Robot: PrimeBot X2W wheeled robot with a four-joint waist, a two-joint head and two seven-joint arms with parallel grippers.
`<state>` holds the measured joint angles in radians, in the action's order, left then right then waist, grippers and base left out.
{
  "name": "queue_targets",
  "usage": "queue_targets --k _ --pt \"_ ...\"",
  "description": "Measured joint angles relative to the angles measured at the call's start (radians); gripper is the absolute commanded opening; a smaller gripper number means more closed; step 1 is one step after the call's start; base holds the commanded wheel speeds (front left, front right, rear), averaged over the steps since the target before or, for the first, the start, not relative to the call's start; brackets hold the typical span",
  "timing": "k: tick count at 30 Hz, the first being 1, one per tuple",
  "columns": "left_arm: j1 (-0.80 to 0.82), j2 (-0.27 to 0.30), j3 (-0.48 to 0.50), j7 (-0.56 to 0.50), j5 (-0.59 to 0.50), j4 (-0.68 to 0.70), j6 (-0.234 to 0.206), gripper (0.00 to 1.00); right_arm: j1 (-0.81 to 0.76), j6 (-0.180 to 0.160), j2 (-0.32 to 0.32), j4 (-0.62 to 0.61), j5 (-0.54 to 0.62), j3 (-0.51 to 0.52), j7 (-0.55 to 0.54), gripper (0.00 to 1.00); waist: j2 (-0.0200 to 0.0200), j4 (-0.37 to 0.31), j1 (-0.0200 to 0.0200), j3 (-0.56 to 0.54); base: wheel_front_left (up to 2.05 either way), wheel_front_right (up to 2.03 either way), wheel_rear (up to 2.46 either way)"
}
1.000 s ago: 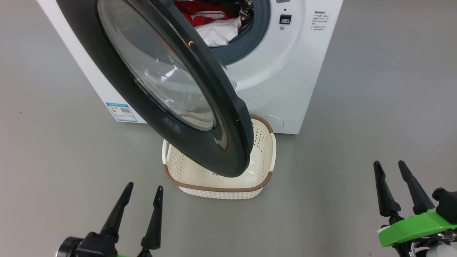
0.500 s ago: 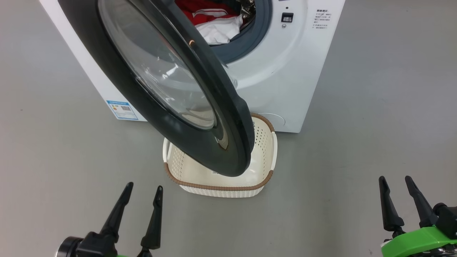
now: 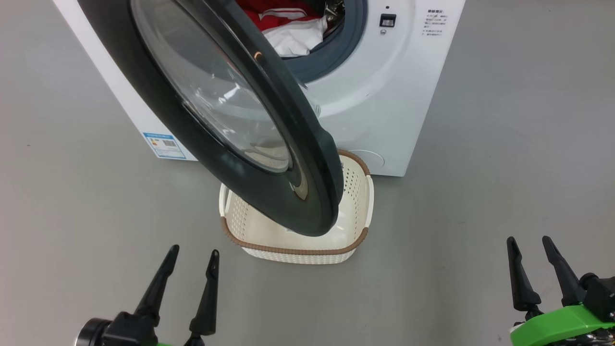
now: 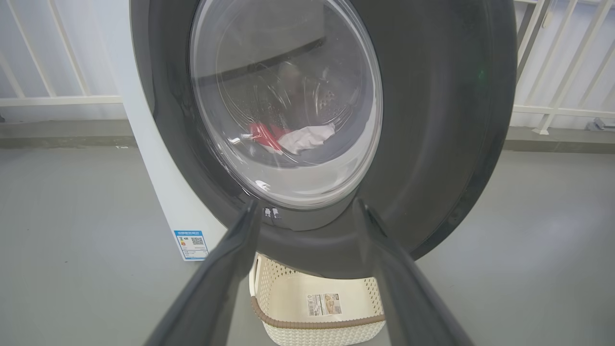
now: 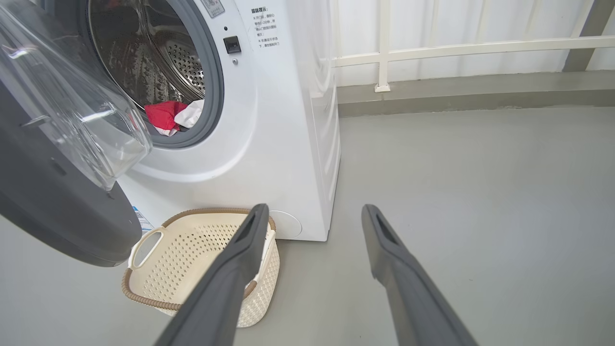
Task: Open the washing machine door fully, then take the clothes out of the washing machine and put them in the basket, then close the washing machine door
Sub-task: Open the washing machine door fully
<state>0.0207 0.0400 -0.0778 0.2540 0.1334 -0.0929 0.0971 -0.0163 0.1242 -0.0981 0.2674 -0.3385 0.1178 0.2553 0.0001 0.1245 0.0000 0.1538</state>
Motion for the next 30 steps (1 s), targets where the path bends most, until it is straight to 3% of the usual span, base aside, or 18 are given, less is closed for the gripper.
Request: queue_targets --k 6,7,8,9,10,19,30 --pt "0.000 0.000 -0.003 0.000 0.002 -0.001 0.000 1.00 0.002 0.000 0.004 -0.012 -0.034 -0.016 0.000 1.00 0.0000 0.008 0.0000 -0.003 0.00 0.00 0.00" --pt "0.000 0.000 -0.004 0.000 0.003 -0.002 0.000 1.00 0.002 0.000 0.003 -0.015 -0.042 -0.029 0.000 0.81 0.0000 0.010 0.0000 -0.004 0.00 0.00 0.00" --pt "0.000 0.000 -0.006 0.000 0.003 -0.002 0.000 1.00 0.004 0.000 0.004 -0.017 -0.053 -0.043 0.000 0.50 0.0000 0.013 0.0000 -0.005 0.00 0.00 0.00" --pt "0.000 0.000 -0.008 0.000 0.003 -0.002 0.000 1.00 0.008 0.000 0.004 -0.024 -0.068 -0.058 0.000 0.34 0.0000 0.016 0.0000 -0.006 0.00 0.00 0.00" --pt "0.000 0.000 -0.010 0.000 0.003 -0.002 0.000 1.00 0.014 0.000 0.003 -0.031 -0.082 -0.075 0.000 0.00 0.0000 0.019 0.0000 -0.007 0.00 0.00 0.00" --pt "0.000 0.000 -0.026 0.000 0.010 -0.002 -0.001 1.00 0.150 0.000 -0.018 -0.048 -0.212 -0.222 0.000 0.00 0.0000 0.059 0.0000 -0.013 0.00 0.00 0.00" --pt "-0.001 0.000 -0.069 0.000 0.028 -0.001 -0.010 1.00 0.342 0.000 -0.128 -0.007 -0.491 -0.477 0.000 0.00 0.0000 0.118 0.0001 -0.001 0.00 0.00 0.00"
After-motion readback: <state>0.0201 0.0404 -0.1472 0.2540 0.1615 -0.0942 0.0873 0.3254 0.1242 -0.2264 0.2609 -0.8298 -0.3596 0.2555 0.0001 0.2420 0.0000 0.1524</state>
